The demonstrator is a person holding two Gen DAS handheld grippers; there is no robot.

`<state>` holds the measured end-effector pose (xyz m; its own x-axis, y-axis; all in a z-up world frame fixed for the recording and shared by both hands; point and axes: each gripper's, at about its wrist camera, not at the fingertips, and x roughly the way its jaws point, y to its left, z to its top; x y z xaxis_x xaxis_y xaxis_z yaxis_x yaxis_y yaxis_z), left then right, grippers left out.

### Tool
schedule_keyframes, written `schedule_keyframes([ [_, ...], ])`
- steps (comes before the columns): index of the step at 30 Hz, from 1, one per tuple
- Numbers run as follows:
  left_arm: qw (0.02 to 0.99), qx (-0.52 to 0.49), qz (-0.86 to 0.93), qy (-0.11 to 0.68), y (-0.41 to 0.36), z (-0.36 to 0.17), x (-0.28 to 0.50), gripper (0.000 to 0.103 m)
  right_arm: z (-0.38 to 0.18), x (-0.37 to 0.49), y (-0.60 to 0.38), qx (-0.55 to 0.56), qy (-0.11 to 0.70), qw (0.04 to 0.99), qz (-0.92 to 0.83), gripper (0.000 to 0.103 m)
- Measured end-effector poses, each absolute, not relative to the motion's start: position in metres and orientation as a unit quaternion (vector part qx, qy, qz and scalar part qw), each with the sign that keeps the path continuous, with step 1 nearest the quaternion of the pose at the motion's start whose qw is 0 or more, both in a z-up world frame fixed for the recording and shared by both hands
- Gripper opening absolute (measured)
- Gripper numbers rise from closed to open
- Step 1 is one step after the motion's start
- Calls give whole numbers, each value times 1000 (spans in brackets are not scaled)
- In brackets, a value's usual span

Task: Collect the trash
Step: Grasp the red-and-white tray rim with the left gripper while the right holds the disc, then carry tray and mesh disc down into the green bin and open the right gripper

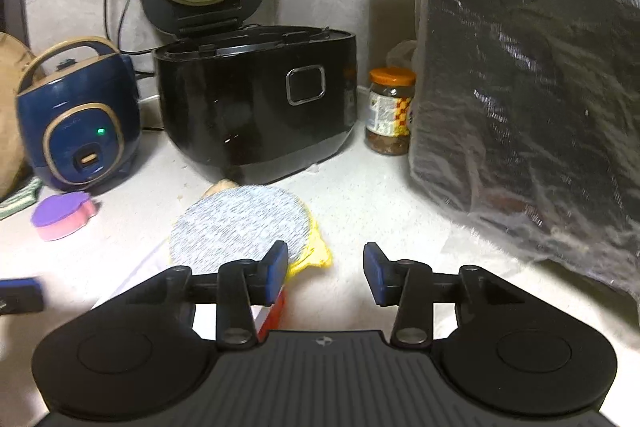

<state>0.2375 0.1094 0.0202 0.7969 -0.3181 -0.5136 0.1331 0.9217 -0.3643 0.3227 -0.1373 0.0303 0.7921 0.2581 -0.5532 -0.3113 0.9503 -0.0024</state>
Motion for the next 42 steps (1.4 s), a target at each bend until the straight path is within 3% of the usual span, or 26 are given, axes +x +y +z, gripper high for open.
schedule_keyframes([
  [2,934,-155,-118,300,105,18,246,16,28,321,-141,-33,290,943,161,56],
  [6,936,-137,-109,306,92,11,262,17,28,320,-146,-8,288,943,168,59],
  [9,932,-130,-103,321,85,4,274,17,33,327,-144,-1,270,948,170,82],
  [12,928,-125,-109,333,80,-4,280,17,30,344,-140,3,270,948,169,84],
  [18,924,-94,-118,353,71,-17,287,18,-5,393,-154,122,337,909,213,84],
  [19,921,-91,-121,358,71,-19,287,18,-10,395,-156,141,336,904,222,83],
  [20,920,-88,-123,363,71,-20,287,18,-12,395,-157,153,331,902,232,71],
  [21,918,-86,-127,367,71,-22,286,17,-12,394,-157,158,326,899,246,48],
  [26,922,-63,-97,370,73,-19,270,13,13,371,-152,123,289,909,273,22],
  [36,938,-59,-71,334,81,-4,227,12,37,314,-196,130,252,929,238,16],
  [42,955,-101,-96,261,74,21,170,12,22,247,-234,110,240,938,226,16],
])
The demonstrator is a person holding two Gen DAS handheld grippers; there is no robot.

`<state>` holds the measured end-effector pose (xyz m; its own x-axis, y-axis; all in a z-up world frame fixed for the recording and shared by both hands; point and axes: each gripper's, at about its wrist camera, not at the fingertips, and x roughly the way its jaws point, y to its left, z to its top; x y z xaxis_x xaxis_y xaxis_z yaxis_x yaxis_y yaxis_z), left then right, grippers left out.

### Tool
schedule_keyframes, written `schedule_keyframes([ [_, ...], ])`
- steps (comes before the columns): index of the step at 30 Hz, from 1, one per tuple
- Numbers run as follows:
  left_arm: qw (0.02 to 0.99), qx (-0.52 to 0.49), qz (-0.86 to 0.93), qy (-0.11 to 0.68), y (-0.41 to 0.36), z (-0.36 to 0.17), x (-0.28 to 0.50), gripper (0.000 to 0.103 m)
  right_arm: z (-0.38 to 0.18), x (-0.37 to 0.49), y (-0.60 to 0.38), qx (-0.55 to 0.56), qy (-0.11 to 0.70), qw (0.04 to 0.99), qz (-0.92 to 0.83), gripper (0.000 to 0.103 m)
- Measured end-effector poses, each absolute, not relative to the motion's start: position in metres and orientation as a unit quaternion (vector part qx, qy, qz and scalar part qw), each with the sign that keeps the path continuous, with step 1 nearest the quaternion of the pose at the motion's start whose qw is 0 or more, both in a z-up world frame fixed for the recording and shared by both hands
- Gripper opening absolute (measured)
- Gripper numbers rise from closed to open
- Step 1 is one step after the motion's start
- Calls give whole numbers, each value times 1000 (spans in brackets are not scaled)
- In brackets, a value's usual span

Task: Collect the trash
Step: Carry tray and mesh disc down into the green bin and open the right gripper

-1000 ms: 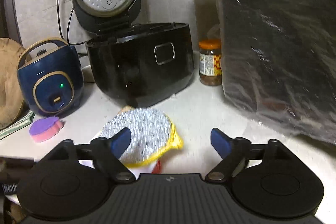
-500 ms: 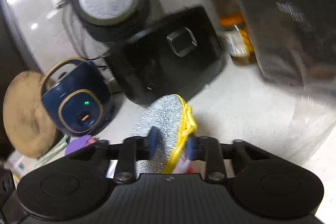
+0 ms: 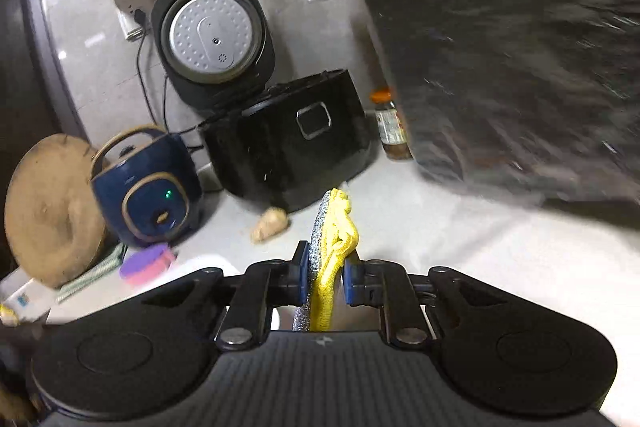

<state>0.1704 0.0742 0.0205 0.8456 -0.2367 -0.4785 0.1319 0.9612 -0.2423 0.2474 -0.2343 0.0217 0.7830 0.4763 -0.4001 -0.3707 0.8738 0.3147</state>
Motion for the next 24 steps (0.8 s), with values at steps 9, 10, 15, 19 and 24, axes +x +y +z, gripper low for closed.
schedule_keyframes([
  [9,937,-126,-236,223,-7,-42,99,12,-36,136,-308,68,236,953,178,16],
  [10,930,-121,-248,241,-19,-63,101,12,-46,127,-316,60,242,954,167,16],
  [15,878,-128,-241,394,-58,-187,141,13,-110,97,-346,9,277,958,75,16],
  [19,848,-114,-176,487,-74,-274,176,13,-160,101,-365,48,330,941,57,16],
  [24,840,-72,-126,523,-92,-328,205,13,-214,118,-366,72,385,918,57,16],
])
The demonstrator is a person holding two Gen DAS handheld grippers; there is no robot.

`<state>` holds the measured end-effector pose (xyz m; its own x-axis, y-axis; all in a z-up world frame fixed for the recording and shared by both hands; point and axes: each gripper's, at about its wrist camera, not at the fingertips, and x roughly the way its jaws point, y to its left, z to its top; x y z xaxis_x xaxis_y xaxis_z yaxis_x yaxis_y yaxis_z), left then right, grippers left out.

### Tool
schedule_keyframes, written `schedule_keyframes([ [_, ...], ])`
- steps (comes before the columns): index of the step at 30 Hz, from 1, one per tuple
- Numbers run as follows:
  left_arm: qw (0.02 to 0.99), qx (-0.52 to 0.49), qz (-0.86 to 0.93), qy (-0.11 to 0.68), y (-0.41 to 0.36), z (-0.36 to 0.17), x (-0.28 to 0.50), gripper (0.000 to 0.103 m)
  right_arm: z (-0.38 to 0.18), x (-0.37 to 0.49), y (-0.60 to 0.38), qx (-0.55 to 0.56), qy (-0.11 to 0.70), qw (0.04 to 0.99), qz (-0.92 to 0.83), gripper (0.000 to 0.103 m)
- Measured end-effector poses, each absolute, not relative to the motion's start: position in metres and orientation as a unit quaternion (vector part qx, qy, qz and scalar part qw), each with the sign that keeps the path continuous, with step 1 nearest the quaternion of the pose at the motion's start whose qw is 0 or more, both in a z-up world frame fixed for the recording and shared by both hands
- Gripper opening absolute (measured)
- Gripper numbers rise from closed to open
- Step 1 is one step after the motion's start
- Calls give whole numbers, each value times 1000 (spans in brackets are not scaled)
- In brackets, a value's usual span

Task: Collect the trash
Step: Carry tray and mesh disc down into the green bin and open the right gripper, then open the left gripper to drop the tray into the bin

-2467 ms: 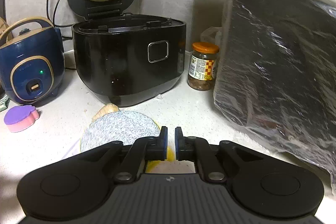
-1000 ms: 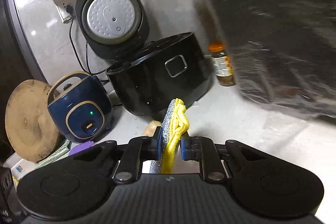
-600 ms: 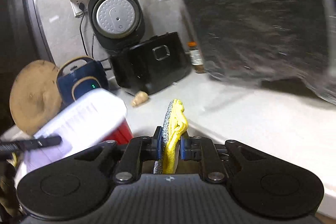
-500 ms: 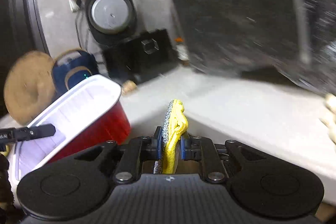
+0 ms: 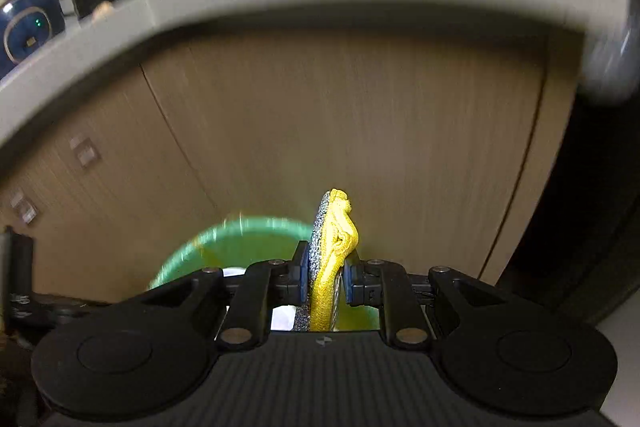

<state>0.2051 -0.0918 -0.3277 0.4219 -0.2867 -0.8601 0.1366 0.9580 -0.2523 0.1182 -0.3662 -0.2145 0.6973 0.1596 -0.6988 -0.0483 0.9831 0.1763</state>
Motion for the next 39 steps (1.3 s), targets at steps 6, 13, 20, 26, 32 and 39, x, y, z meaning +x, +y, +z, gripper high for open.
schedule_keyframes([
  [6,833,-16,-87,546,-116,-386,243,23,-256,136,-360,77,436,895,64,16],
  [13,823,-130,-95,544,-69,-384,226,19,-300,153,-360,111,502,855,70,16],
  [20,843,-167,-92,502,-37,-341,206,20,-326,173,-323,168,514,830,136,17],
  [26,849,-177,-103,487,-41,-315,200,20,-354,188,-294,145,538,819,142,48],
  [32,844,-147,-115,504,-55,-295,193,15,-334,172,-301,118,530,831,123,54],
  [39,821,-191,-192,502,-82,-189,174,13,-315,167,-310,93,505,852,98,76],
])
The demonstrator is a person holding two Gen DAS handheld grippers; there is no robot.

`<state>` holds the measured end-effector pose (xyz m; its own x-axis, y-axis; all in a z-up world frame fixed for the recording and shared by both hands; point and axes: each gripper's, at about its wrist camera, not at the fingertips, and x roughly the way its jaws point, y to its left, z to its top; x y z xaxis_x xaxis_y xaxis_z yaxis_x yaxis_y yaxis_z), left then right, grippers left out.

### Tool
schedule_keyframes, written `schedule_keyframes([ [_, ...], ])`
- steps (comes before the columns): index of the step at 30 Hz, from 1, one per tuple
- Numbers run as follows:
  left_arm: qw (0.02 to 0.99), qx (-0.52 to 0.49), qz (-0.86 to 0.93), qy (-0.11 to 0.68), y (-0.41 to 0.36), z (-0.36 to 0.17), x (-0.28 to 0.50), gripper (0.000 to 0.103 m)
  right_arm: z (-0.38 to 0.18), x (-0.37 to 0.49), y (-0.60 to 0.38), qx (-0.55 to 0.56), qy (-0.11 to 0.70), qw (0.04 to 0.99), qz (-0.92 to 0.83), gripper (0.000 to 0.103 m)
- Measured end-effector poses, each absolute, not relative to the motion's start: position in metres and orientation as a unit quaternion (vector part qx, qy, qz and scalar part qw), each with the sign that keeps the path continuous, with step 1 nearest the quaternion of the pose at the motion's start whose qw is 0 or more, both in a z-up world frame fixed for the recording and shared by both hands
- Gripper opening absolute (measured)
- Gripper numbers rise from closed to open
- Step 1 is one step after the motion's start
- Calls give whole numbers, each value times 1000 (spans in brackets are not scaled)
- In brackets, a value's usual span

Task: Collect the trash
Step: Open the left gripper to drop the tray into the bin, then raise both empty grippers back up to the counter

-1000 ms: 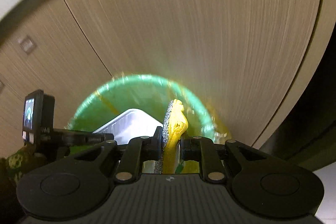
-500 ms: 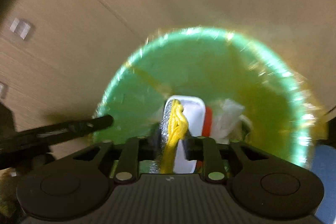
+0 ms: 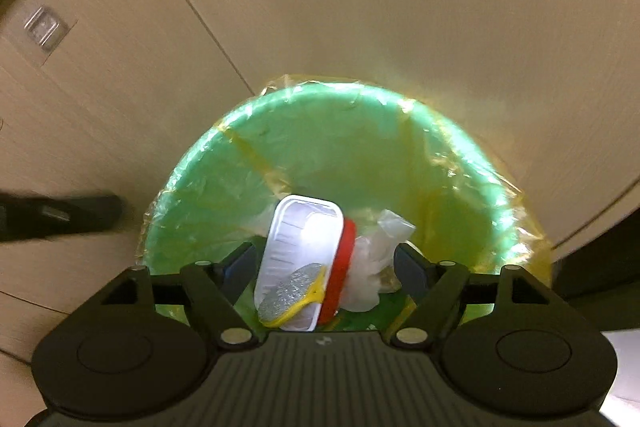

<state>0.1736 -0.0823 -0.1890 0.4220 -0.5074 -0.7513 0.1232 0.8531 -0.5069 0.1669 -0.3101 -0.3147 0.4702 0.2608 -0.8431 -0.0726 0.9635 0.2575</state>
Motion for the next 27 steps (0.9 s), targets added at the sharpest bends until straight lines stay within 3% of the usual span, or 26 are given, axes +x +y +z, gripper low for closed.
schedule_keyframes([
  [3,817,-217,-239,479,-94,-130,155,13,-319,165,-319,113,517,844,84,76],
  [6,785,-251,-259,504,-103,-106,145,12,-322,165,-324,125,527,837,75,76],
  [17,820,-190,-250,479,-129,-52,114,12,-318,160,-331,157,535,828,63,76],
  [27,838,-177,-251,450,-133,-39,113,12,-298,154,-328,133,507,848,76,76],
])
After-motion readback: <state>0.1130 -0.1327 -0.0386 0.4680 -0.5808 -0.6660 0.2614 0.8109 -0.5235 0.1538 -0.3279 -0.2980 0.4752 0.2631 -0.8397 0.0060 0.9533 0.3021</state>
